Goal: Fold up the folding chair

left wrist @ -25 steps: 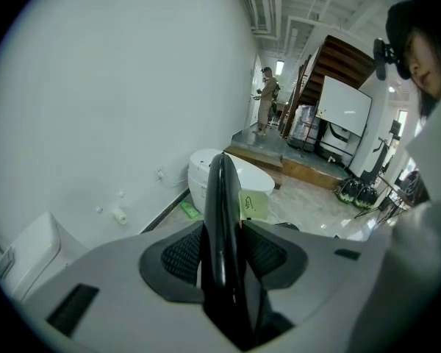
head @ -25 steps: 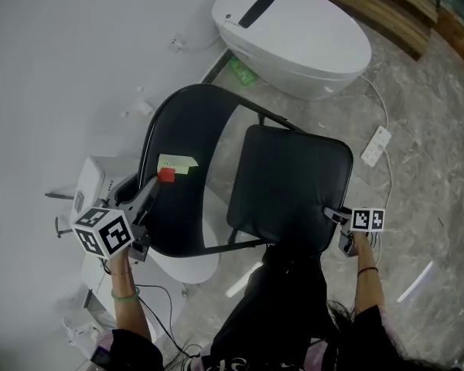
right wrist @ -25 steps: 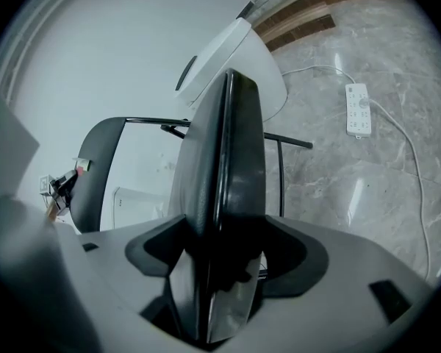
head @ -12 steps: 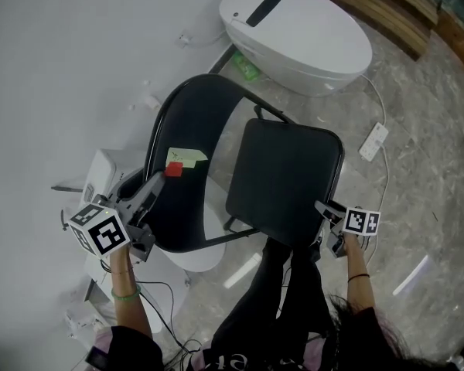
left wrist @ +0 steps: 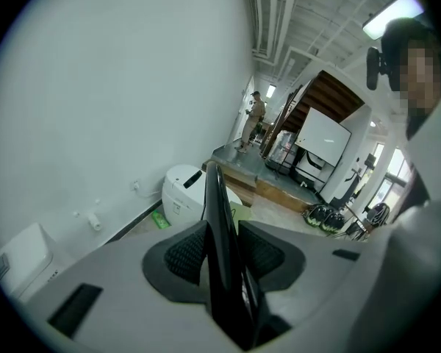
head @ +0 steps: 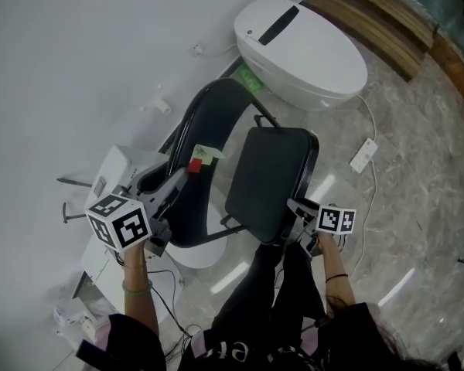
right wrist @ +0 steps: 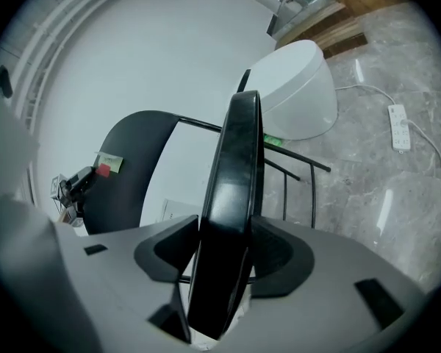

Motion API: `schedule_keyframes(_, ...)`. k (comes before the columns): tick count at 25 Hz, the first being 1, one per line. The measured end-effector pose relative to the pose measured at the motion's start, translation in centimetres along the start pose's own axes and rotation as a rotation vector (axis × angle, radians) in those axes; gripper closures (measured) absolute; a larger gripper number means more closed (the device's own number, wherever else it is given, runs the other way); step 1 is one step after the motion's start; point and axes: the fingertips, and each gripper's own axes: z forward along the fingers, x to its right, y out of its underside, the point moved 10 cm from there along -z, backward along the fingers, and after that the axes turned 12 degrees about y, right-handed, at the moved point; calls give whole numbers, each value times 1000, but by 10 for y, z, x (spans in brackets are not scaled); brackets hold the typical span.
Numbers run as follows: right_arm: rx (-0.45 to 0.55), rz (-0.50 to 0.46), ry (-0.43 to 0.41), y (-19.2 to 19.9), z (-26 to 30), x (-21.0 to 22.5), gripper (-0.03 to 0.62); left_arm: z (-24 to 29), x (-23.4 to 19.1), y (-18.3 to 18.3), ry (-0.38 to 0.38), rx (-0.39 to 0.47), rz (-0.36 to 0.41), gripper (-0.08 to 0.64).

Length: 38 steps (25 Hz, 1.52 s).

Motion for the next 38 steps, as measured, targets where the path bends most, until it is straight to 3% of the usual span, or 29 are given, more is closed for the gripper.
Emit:
schedule_keyframes(5, -19, -24, -6, -8, 7, -54, 374, -7, 18, -12, 57, 13, -25, 431)
schedule_keyframes(10, -38, -52, 3, -12, 21, -101, 374, -8, 38, -22, 79, -46, 42, 431)
schedule_keyframes(15, -78, -109, 6, -17, 44, -149, 374, -13, 44, -26, 181, -42, 18, 430)
schedule_keyframes(20, -74, -69, 16, -19, 54, -164, 377, -17, 40, -28, 182, -41, 4, 430)
schedule_keyframes(25, -128, -46, 14, -23, 62, -170, 440, -27, 23, -31, 170, -1, -93, 431)
schedule_keyframes(28, -159, -13, -18, -30, 66, -171, 459, -28, 3, -33, 263, 70, -227, 440)
schedule_keyframes(30, -188, -15, -28, -38, 71, -173, 460, -29, -6, -36, 295, 100, -272, 443)
schedule_keyframes(34, -220, -18, -41, -64, 81, -182, 469, -25, -19, -57, 219, 101, -275, 443)
schedule_keyframes(38, -251, -60, -56, -98, 88, -192, 472, -15, -34, -84, 196, 115, -310, 442)
